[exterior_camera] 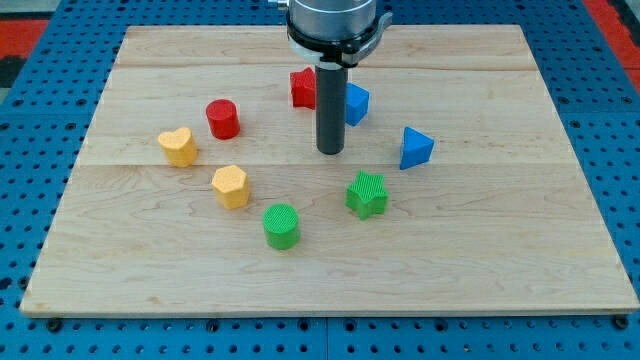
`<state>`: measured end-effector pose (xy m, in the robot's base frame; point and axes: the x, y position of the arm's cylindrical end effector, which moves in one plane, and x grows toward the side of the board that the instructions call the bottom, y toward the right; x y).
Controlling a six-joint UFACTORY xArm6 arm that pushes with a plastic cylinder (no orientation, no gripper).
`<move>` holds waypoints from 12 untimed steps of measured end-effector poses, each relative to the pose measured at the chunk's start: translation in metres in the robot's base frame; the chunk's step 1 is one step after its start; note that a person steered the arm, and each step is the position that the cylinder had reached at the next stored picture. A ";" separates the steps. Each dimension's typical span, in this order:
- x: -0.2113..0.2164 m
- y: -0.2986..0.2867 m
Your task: Move the triangle close to the red circle
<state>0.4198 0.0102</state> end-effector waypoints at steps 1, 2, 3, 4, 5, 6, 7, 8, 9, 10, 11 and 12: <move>0.004 0.002; 0.036 0.019; 0.054 0.062; 0.028 0.143; -0.009 0.174; -0.004 0.106; 0.007 0.103; 0.009 0.105; 0.009 0.085; 0.009 0.083; 0.011 0.080; 0.022 0.053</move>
<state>0.4415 0.0631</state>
